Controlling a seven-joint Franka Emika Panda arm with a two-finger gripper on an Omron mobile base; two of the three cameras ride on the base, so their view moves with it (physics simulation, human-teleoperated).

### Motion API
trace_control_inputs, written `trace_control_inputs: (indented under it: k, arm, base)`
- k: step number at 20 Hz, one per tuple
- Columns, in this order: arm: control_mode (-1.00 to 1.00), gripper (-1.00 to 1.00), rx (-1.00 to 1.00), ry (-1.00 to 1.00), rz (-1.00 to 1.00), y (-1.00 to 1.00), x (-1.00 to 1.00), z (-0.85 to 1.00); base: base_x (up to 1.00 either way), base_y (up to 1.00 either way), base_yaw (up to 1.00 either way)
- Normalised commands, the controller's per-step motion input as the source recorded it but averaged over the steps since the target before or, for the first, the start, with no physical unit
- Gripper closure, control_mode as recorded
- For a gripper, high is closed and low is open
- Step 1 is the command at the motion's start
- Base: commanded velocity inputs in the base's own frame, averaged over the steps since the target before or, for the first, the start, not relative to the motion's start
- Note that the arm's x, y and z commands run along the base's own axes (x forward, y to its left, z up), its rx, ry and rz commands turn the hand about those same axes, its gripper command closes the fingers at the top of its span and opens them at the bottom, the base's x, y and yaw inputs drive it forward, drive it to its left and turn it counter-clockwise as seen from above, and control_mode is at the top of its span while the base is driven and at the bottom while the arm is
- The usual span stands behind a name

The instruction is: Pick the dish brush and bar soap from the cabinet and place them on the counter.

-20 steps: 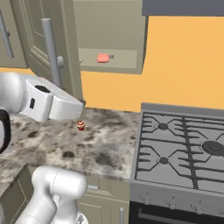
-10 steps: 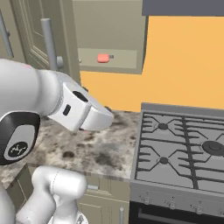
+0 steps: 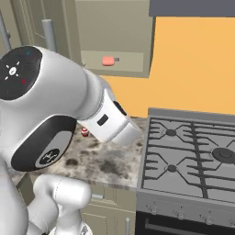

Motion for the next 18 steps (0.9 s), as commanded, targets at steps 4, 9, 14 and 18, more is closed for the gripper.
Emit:
trace_control_inputs:
  k: [4,9,14,18]
  arm:
    - [-1.0,-1.0,0.17,0.01,0.0,0.0,0.0,-0.29]
    - [-1.0,-1.0,0.21,0.0,0.01,0.0,0.0,-0.34]
    - [-1.0,-1.0,0.21,-0.09,0.07,-0.06,0.0,-0.16]
    - [-1.0,-1.0,0.24,-0.06,0.08,-0.21,0.04,0.0]
  base:
    - [0.0,0.0,0.0]
    - [0.0,0.0,0.0]
    - [0.0,0.0,0.0]
    - [0.0,0.0,0.0]
